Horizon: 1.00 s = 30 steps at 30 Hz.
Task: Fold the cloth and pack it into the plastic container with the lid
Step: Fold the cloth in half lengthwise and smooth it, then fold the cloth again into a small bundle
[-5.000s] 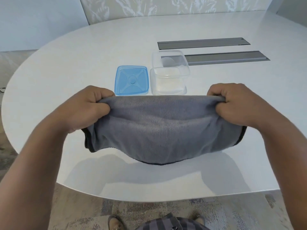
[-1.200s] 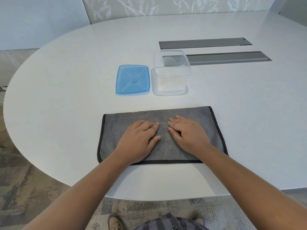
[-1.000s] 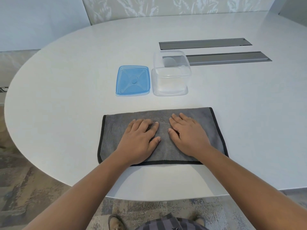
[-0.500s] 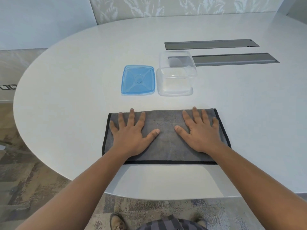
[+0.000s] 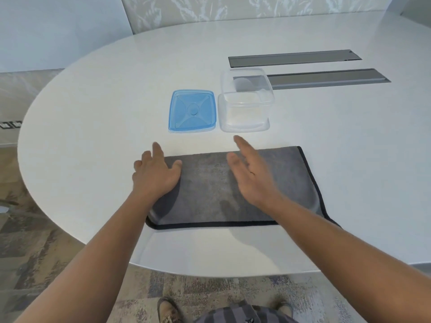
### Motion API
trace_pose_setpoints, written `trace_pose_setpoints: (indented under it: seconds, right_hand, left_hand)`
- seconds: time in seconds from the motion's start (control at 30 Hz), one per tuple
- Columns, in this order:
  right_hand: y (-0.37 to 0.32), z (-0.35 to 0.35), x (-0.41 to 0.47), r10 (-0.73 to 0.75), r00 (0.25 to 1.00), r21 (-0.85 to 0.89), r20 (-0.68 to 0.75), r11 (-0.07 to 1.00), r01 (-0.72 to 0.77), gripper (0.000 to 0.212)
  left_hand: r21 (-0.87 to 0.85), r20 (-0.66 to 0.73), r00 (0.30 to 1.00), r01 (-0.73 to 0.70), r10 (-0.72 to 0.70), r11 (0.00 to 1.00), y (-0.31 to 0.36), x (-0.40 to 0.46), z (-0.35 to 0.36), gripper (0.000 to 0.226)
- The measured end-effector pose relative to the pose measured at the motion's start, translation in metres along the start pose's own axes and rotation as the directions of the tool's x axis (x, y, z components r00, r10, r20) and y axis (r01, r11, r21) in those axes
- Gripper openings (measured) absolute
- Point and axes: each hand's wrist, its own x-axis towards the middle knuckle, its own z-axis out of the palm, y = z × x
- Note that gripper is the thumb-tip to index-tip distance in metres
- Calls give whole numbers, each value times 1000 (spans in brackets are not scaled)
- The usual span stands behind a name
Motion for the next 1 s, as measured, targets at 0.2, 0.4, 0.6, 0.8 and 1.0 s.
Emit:
trace_pose_setpoints:
  seconds: [0.2,0.4,0.6,0.8,1.0]
  right_hand:
    - [-17,46,7,173,983,391,57,902,-181,69]
    - [-5,50,14,255,964,455,80,851,-263,76]
    - [-4,36,11,224,973,556,61,802,-219,55]
    - [-40,12,4,196,942,639,274,694,-330,38]
    - [-45,-39,12,219,942,676,254,656,-335,30]
  left_hand:
    - [-171,-21,998,58,-62,984,-14,0,-13,59]
    - [-375,91,992,113,-84,920,-19,0,-21,54]
    - [-676,295,955,197,16,710,7,-4,-51,34]
    - [-889,269,896,90,354,448,76,-24,-70,9]
    - [-946,82,910,-57,405,319,123,-44,-38,13]
